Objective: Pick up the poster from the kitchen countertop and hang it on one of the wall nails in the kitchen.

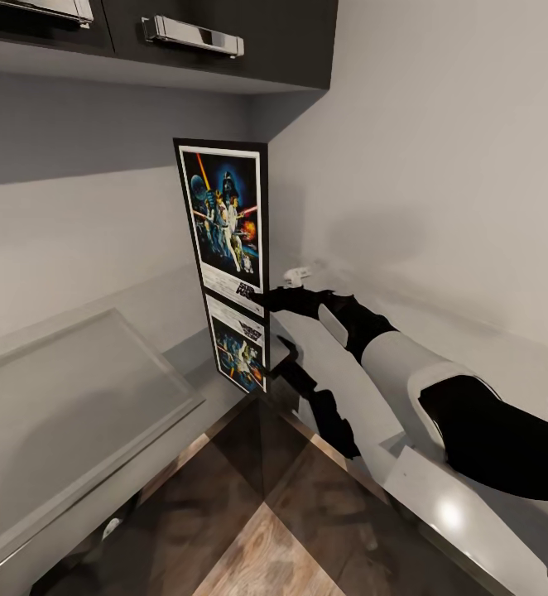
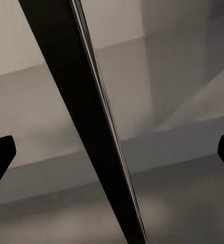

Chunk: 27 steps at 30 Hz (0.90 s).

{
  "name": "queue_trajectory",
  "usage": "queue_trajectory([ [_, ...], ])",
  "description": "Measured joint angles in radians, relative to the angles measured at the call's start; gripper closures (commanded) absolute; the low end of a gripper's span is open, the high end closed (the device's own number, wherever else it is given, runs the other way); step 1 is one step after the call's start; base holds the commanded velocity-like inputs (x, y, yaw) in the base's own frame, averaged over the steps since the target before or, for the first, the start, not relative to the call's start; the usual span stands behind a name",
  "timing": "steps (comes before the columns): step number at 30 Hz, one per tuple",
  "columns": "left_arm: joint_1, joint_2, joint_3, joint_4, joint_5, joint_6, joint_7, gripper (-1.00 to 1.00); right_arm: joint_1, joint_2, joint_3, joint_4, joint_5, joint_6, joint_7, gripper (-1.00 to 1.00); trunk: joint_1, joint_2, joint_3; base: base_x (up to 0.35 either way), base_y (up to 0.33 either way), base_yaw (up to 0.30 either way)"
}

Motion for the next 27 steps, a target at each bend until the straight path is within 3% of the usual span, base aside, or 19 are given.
queue_trajectory([
  [13,0.0,0.0,0.0,-0.001,0.0,0.0,0.0,-1.0,0.001,0.0,0.0,0.0,0.0,0.0,0.0,-1.0,0.0,0.0,0.0,0.0,0.0,0.0],
  [14,0.0,0.0,0.0,-0.001,0.0,0.0,0.0,-1.0,0.0,0.0,0.0,0.0,0.0,0.001,0.0,1.0,0.0,0.0,0.0,0.0,0.0,0.0],
  [27,0.0,0.0,0.0,-0.003,0.0,0.0,0.0,-1.0,0.0,0.0,-0.001,0.001,0.006,0.002,0.0,1.0,0.0,0.0,0.0,0.0,0.0,0.0],
])
